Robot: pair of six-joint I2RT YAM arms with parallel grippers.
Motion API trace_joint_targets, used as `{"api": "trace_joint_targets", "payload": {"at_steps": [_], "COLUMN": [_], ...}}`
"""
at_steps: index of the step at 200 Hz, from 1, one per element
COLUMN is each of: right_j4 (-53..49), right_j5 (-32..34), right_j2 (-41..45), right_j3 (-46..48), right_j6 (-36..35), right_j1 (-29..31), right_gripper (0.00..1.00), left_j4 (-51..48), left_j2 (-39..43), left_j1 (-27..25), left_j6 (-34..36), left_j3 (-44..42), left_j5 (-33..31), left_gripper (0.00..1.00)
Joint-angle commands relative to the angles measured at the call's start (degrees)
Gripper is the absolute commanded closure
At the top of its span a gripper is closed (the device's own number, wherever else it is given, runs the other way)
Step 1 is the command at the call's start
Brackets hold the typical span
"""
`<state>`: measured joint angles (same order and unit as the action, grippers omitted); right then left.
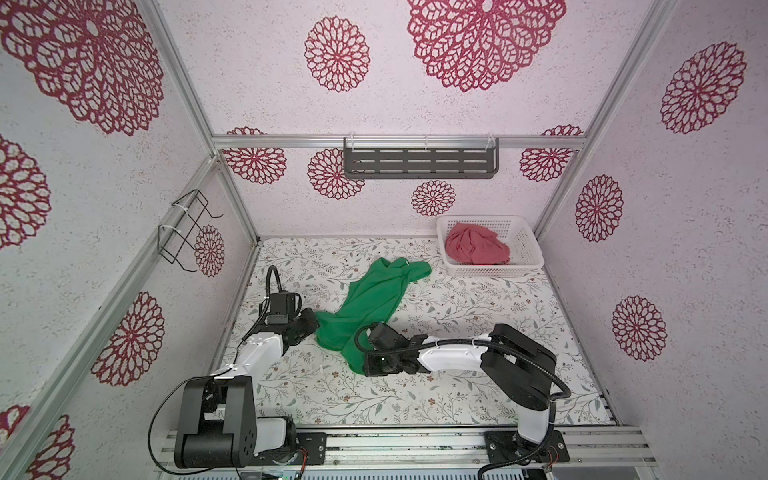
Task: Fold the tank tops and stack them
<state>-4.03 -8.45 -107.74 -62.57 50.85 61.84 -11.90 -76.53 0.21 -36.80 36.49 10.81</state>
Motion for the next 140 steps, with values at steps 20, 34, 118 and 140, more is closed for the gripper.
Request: {"api": "trace_joint_targets", "payload": {"at_steps": [20,34,118,140], "right_j4": [-28.2,-34.0,-35.0,-34.0], "right_j5": [10.7,14.0,15.9,15.7], "right_j2": [10.7,13.3,15.5,15.5], "right_j3": [3.4,6.3,10.1,10.7], "right_j6": [-13.4,-15.8,-19.6,-19.8], "right_j1": [-6.2,-9.1,-17.7,-18.2], "right_gripper": [1.00,1.00,1.00,1.00], "left_j4": [-3.2,-3.7,-15.6,-15.6], "left_j2": [-0.1,-1.3,7.1,9.4], "left_j1": [-8.7,-13.6,-20.7,-20.4], "left_j6": [-0.2,-0.9,0.6,-2.1], "left_j3": [1.1,1.0,2.7,-0.6], "left_j5": [-1.8,-2.1,-4.5,-4.5], "left_gripper": [1.00,1.00,0.32,0.37]}}
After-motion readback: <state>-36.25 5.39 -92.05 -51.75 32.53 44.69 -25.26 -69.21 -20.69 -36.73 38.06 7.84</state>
